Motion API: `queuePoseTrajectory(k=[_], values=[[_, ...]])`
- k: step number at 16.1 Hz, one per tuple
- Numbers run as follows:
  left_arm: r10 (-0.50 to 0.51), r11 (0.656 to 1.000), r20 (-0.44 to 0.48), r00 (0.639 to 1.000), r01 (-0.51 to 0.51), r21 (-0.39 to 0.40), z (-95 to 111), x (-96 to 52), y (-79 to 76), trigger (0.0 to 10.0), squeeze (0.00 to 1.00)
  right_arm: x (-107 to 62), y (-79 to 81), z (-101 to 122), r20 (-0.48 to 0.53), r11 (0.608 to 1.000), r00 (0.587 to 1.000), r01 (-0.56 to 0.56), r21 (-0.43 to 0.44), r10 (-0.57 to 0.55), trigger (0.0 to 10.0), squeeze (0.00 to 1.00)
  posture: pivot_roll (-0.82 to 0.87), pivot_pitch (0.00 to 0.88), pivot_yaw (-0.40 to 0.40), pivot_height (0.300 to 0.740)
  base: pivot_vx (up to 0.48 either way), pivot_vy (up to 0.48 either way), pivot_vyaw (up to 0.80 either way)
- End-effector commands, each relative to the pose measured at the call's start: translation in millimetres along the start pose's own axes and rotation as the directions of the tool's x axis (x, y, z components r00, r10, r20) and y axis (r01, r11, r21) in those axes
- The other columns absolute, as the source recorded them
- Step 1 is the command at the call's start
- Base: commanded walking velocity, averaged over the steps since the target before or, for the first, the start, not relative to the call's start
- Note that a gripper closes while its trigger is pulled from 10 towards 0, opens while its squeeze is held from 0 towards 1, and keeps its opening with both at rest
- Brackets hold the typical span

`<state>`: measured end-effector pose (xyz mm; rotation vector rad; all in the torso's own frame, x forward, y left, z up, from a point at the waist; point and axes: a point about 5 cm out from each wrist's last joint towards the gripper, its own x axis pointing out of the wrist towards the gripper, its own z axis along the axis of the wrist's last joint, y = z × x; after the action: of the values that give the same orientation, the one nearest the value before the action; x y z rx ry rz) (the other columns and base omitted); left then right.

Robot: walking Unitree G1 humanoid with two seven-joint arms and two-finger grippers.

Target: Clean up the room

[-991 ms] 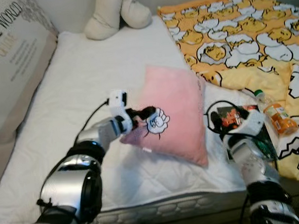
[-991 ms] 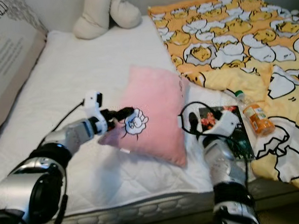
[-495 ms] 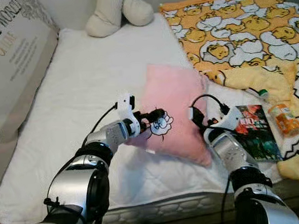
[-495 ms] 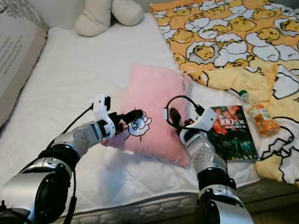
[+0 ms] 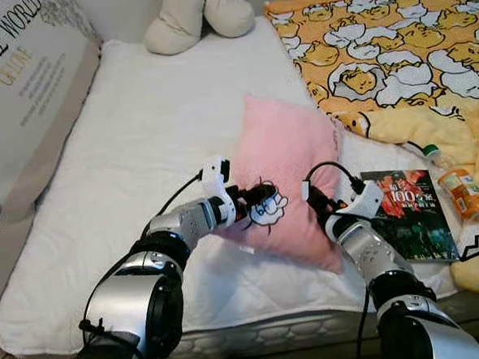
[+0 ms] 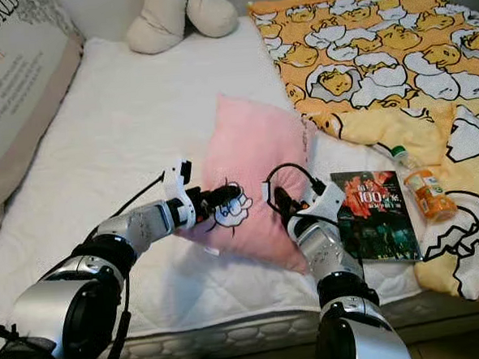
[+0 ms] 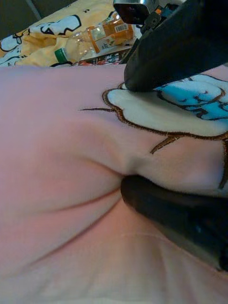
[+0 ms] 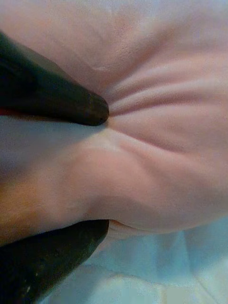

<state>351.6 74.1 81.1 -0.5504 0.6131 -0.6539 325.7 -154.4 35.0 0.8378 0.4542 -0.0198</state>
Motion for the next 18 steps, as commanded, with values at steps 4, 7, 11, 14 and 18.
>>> queuePoseTrajectory(k=[4, 7, 11, 14, 18], values=[[-0.022, 1.000, 0.022, 1.000, 0.023, -0.019, -7, 2.7, -2.6, 0.0, 0.00, 0.4, 2.4, -22, -0.108, 1.000, 0.994, -0.020, 0.020, 0.022, 0.0, 0.00, -0.13, 0.000, 0.136, 0.740, 0.000, 0.000, 0.00], [-0.013, 1.000, 0.097, 0.995, 0.015, -0.022, -3, 1.3, -0.8, 0.0, 0.00, -0.2, 2.8, -21, -0.098, 0.999, 0.994, -0.039, -0.011, 0.038, 0.0, 0.00, -0.13, 0.000, 0.136, 0.740, 0.000, 0.000, 0.00], [0.043, 0.996, 0.252, 0.967, -0.022, -0.084, -16, -5.5, 11.0, 0.0, 0.00, -6.0, -0.5, -24, -0.075, 0.997, 0.996, -0.057, -0.058, 0.053, 0.0, 0.00, -0.12, 0.000, 0.130, 0.740, 0.000, 0.000, 0.00], [0.075, 0.996, 0.237, 0.969, -0.064, -0.055, -32, -7.5, 16.4, 0.0, 0.00, -9.1, -5.1, -31, -0.099, 0.994, 0.994, -0.058, -0.094, 0.049, 0.0, 0.00, -0.12, 0.000, 0.125, 0.740, 0.000, 0.000, 0.00], [0.008, 0.999, 0.176, 0.984, -0.017, 0.049, -44, -6.1, 11.1, 0.0, 0.00, -11.5, -5.8, -32, -0.101, 0.987, 0.993, -0.071, -0.141, 0.057, 0.0, 0.00, -0.12, 0.000, 0.121, 0.740, 0.000, 0.000, 0.00]])
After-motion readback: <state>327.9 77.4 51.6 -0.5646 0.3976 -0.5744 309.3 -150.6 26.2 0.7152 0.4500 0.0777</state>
